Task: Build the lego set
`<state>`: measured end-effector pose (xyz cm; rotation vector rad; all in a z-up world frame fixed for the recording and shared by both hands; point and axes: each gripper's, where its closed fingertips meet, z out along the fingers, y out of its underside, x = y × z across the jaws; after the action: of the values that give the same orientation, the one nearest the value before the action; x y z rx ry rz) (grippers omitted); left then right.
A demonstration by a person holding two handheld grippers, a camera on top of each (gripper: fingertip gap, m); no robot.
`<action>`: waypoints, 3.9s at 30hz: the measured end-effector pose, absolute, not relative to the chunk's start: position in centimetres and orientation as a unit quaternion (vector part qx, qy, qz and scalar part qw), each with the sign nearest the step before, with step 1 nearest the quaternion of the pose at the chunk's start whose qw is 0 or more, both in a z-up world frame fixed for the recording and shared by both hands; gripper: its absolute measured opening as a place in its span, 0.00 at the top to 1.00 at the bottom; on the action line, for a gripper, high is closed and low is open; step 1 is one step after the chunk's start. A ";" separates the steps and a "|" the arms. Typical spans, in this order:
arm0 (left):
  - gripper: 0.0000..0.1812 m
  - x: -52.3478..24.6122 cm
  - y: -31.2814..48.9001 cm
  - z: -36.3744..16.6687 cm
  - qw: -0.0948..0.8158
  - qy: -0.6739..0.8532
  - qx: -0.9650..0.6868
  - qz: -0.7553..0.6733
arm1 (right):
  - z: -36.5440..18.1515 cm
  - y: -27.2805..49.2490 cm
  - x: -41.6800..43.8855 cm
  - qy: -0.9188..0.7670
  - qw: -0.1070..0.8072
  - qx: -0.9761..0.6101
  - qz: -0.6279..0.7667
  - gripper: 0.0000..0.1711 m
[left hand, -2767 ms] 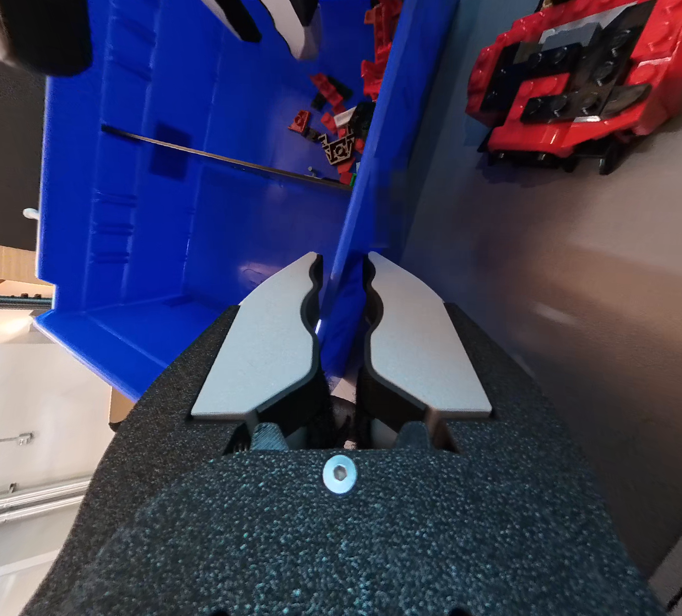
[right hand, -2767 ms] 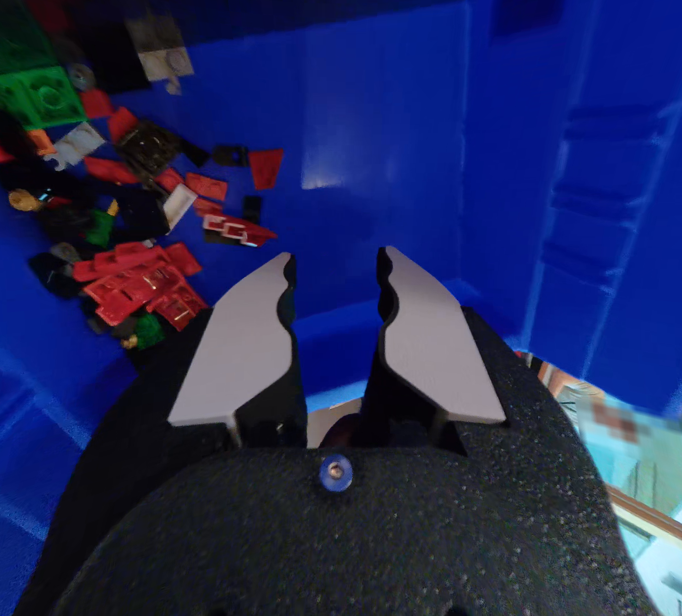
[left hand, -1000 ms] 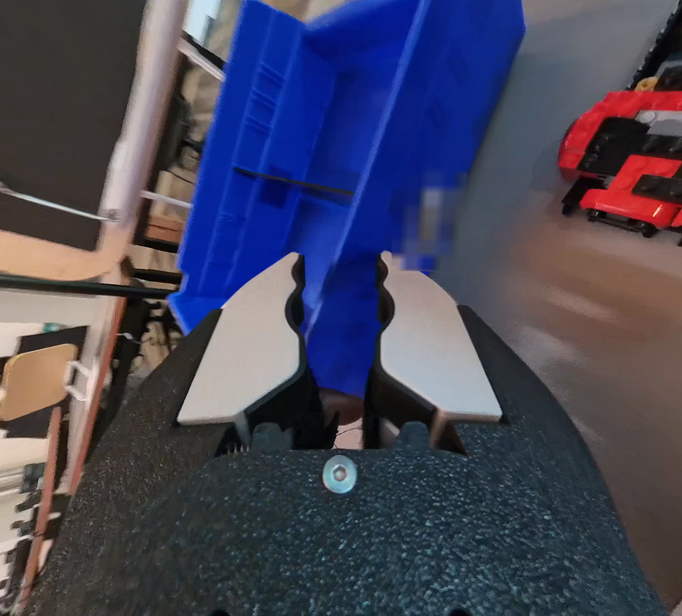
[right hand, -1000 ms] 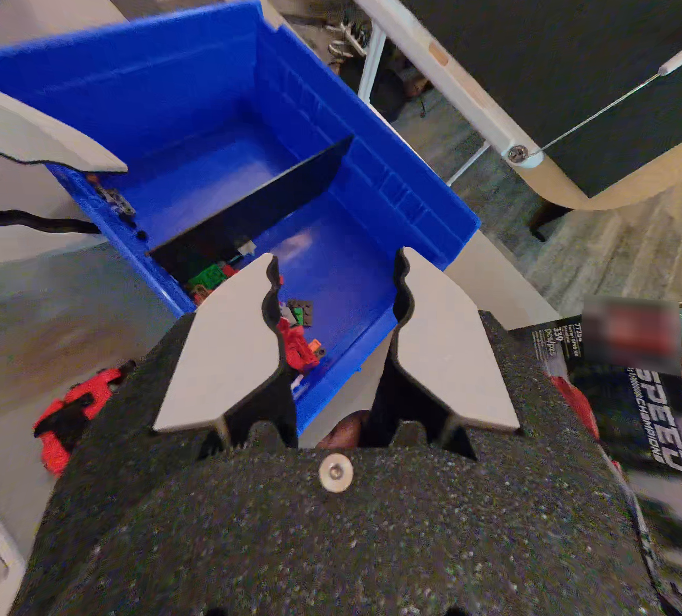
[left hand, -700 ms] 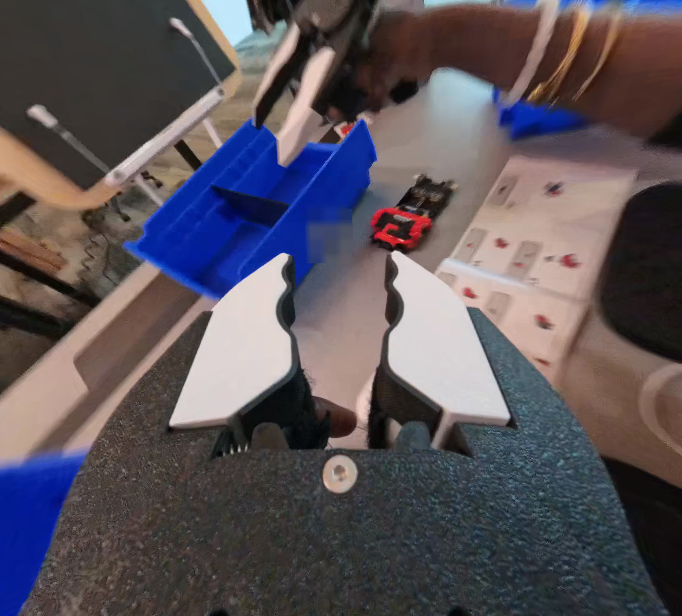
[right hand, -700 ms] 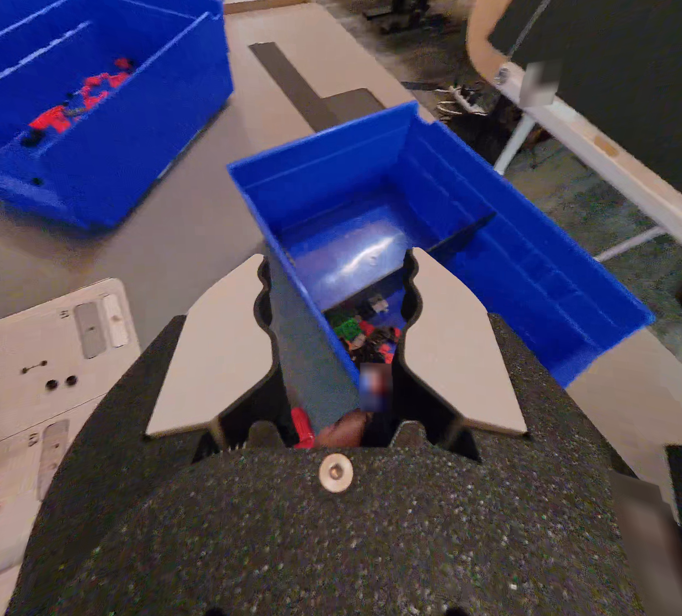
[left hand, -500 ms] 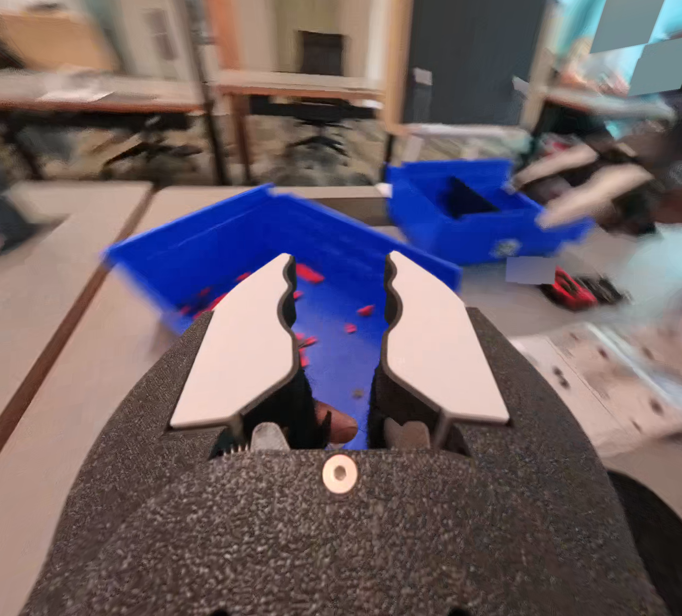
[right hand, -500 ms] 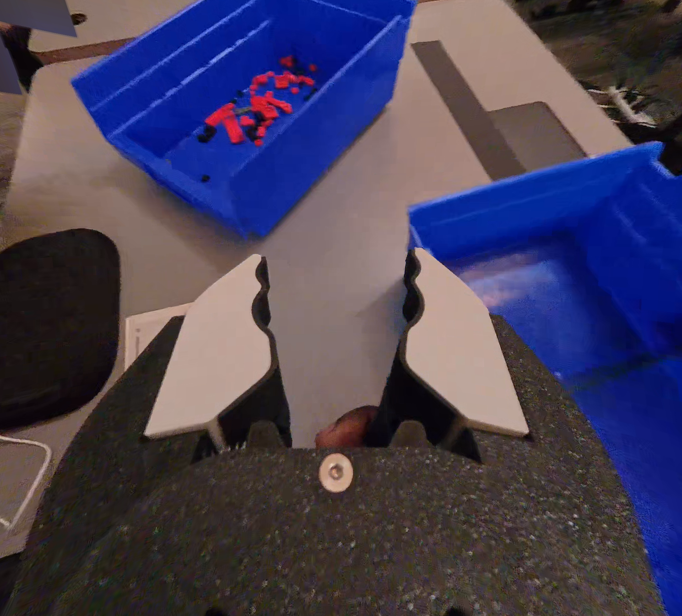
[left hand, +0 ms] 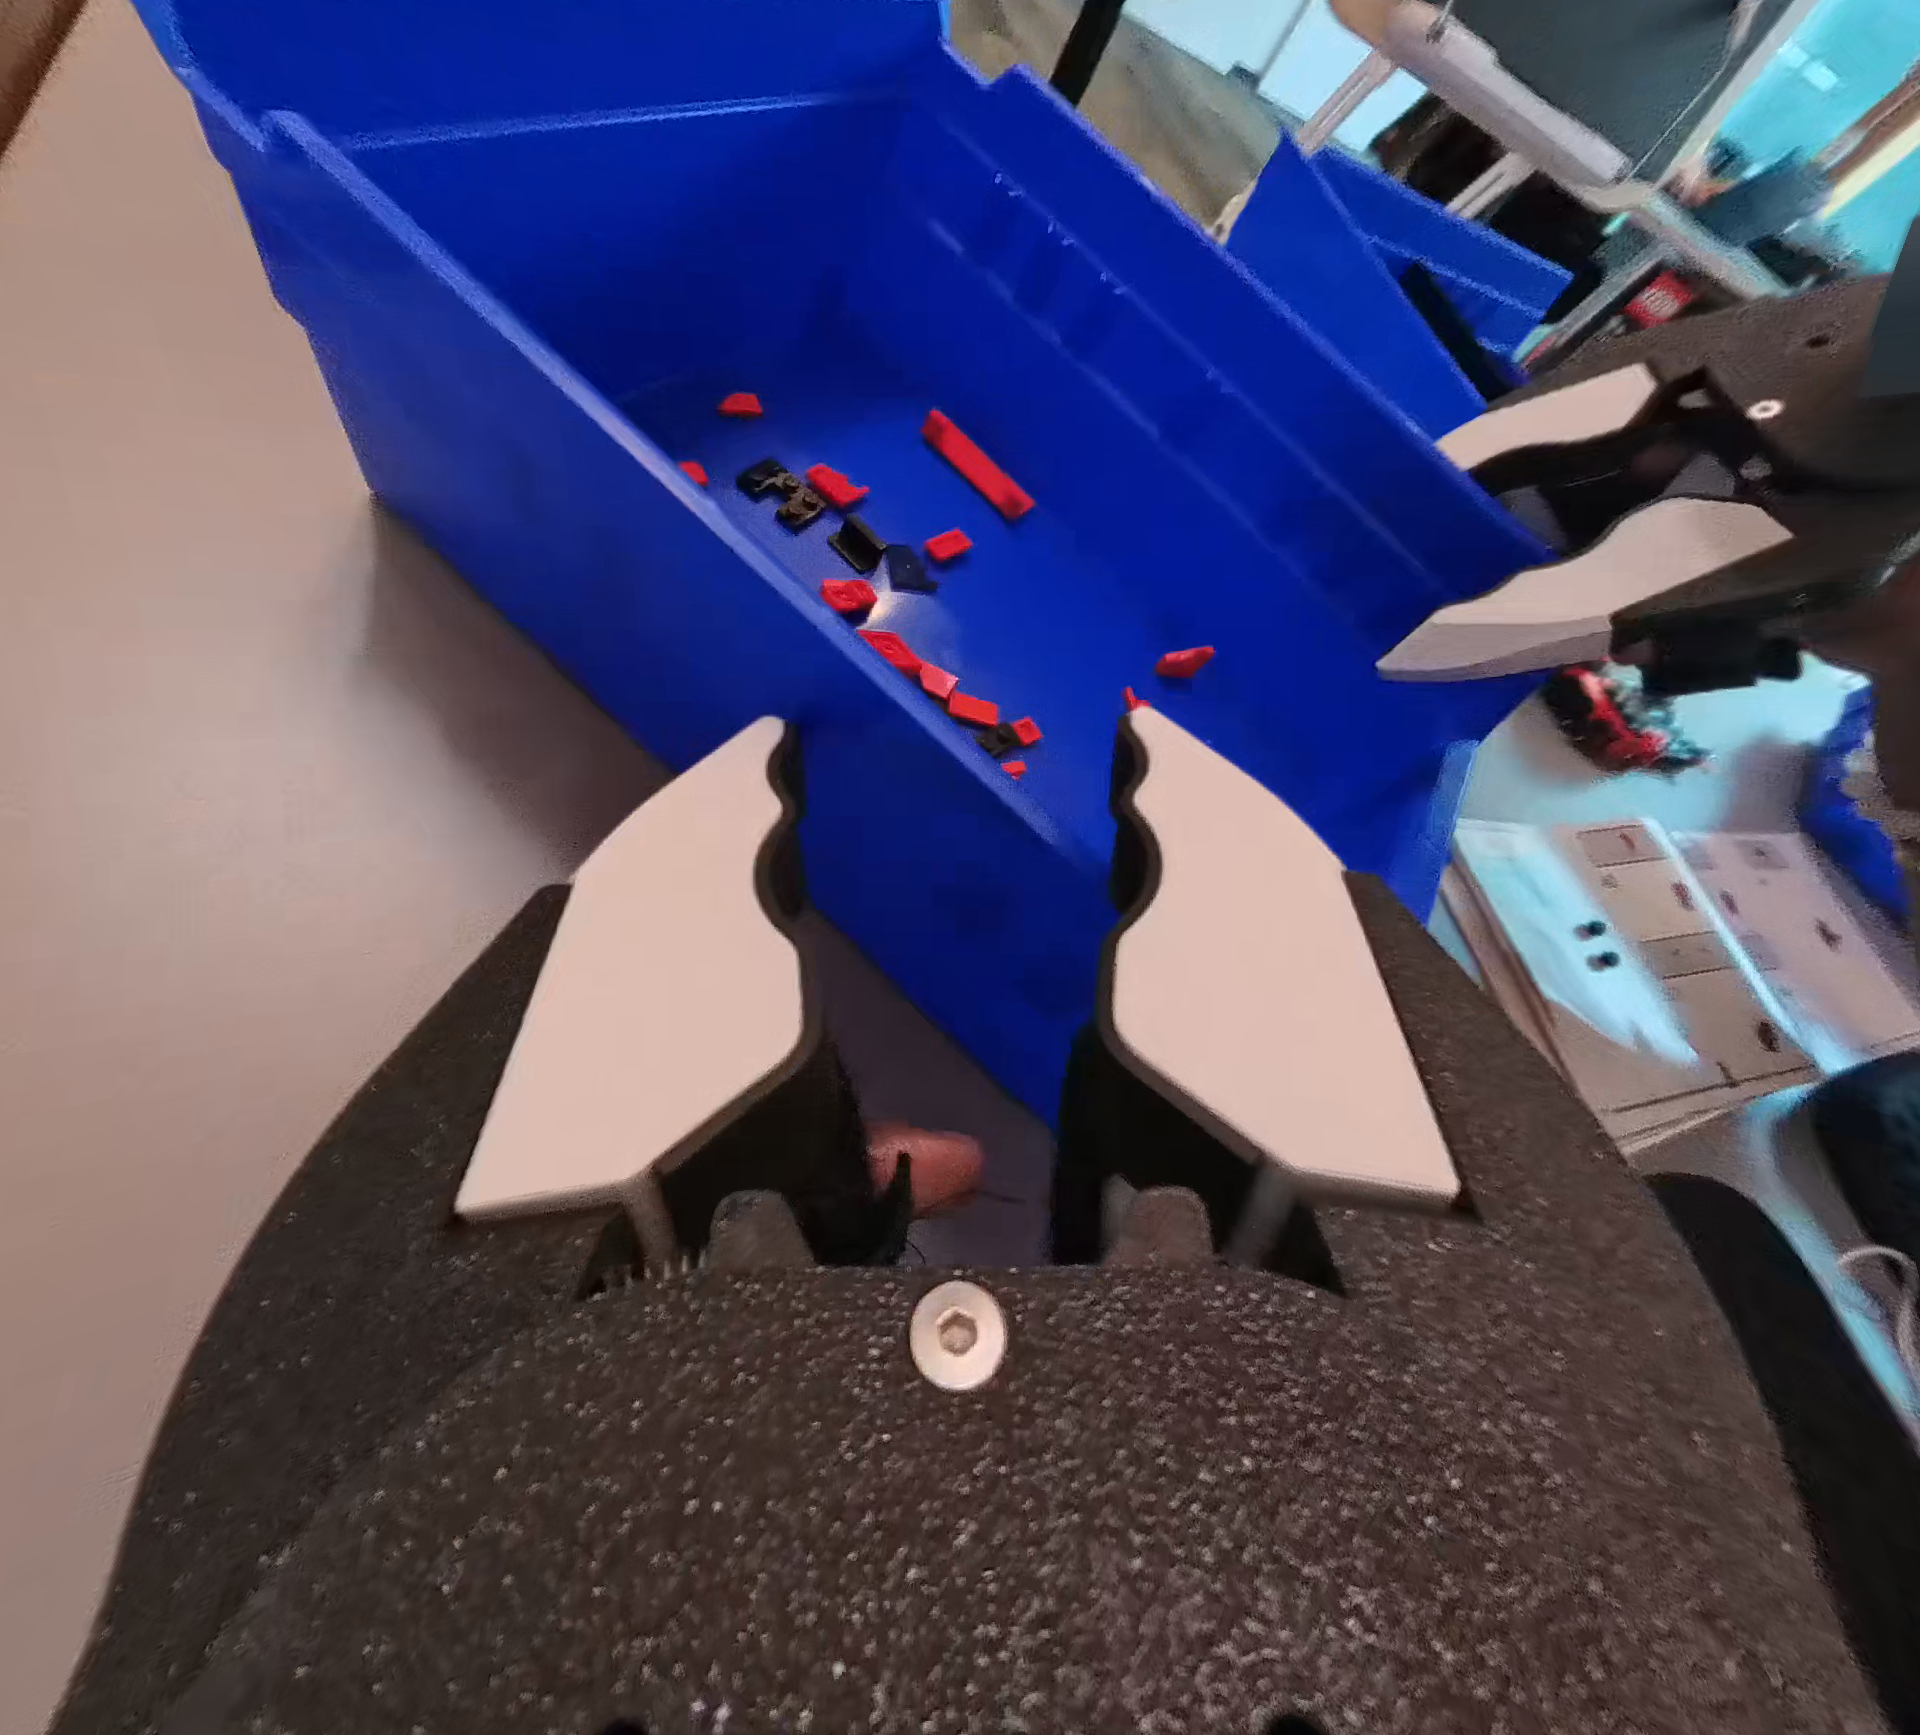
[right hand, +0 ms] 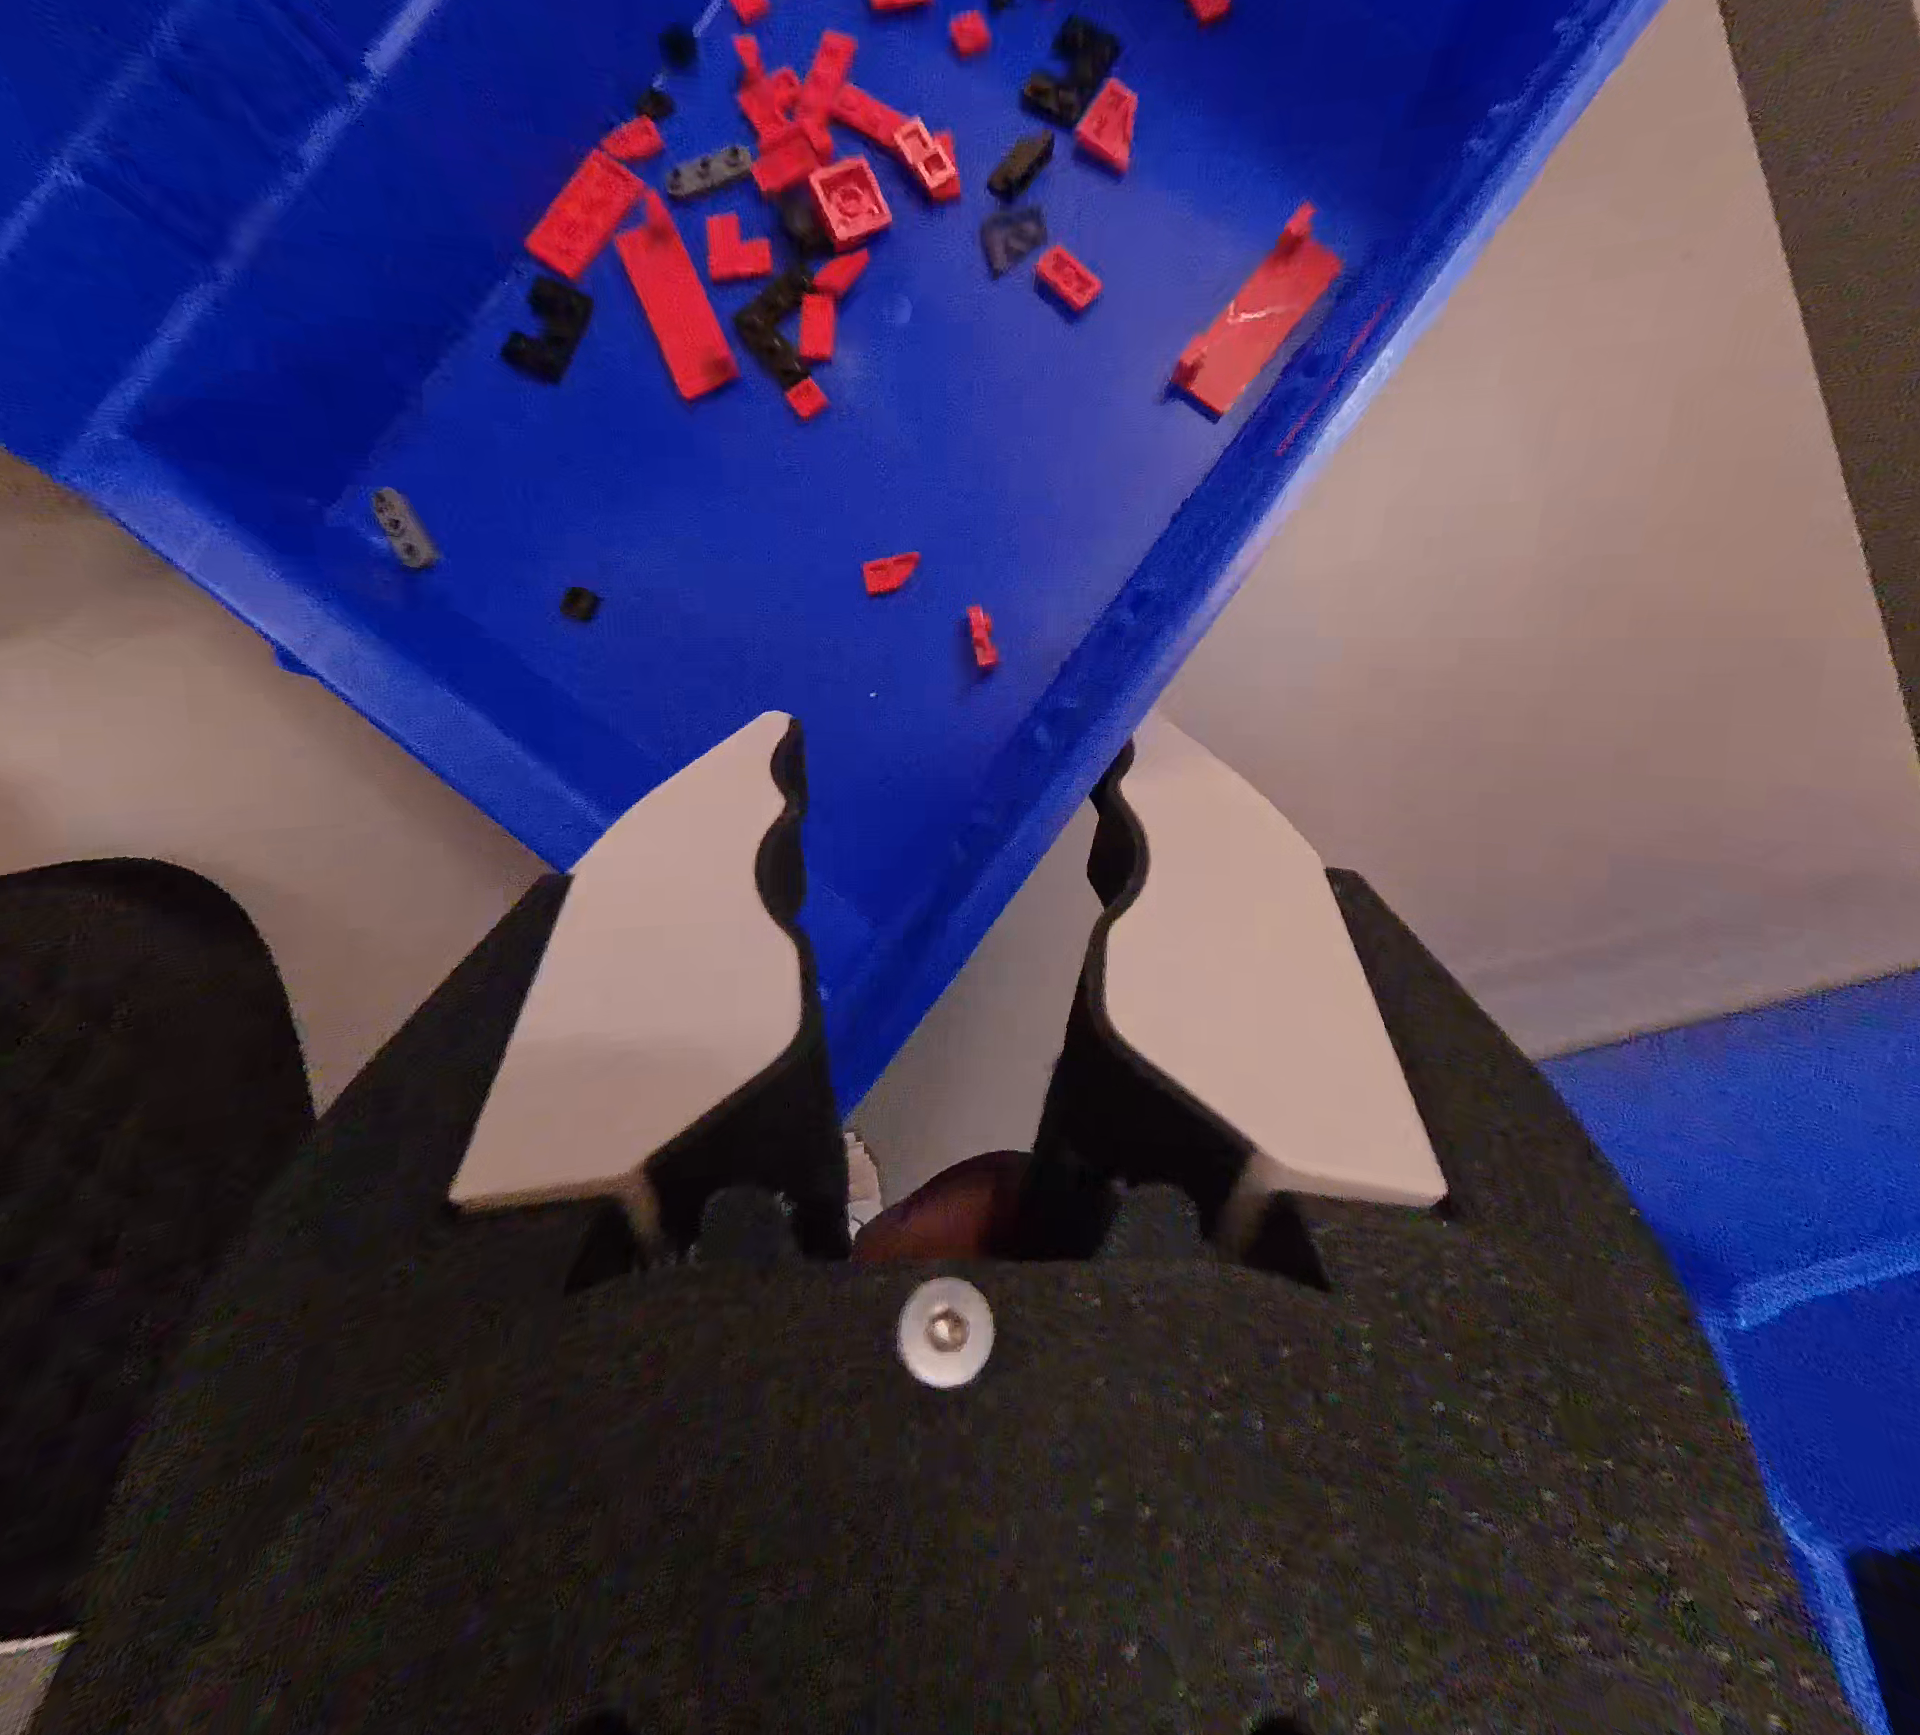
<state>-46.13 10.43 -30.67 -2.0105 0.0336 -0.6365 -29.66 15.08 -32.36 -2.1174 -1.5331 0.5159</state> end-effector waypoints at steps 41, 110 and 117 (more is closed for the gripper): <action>0.91 -40.9 7.0 -27.3 0.645 -0.013 -0.760 -0.074 | -27.7 7.9 -32.4 -0.723 0.367 -0.571 0.126 0.85; 1.00 -19.0 4.8 -35.8 0.404 0.365 -0.823 -0.159 | -37.7 1.9 -7.2 -0.621 0.173 -0.740 0.194 0.97; 0.98 -19.1 6.8 -35.3 0.419 0.357 -0.822 -0.147 | -37.3 3.1 -6.9 -0.603 0.206 -0.744 0.199 0.97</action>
<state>-19.15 6.76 -35.26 -2.0600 0.8950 -0.3674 -6.90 3.13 -37.28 -2.0739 -1.6796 0.5541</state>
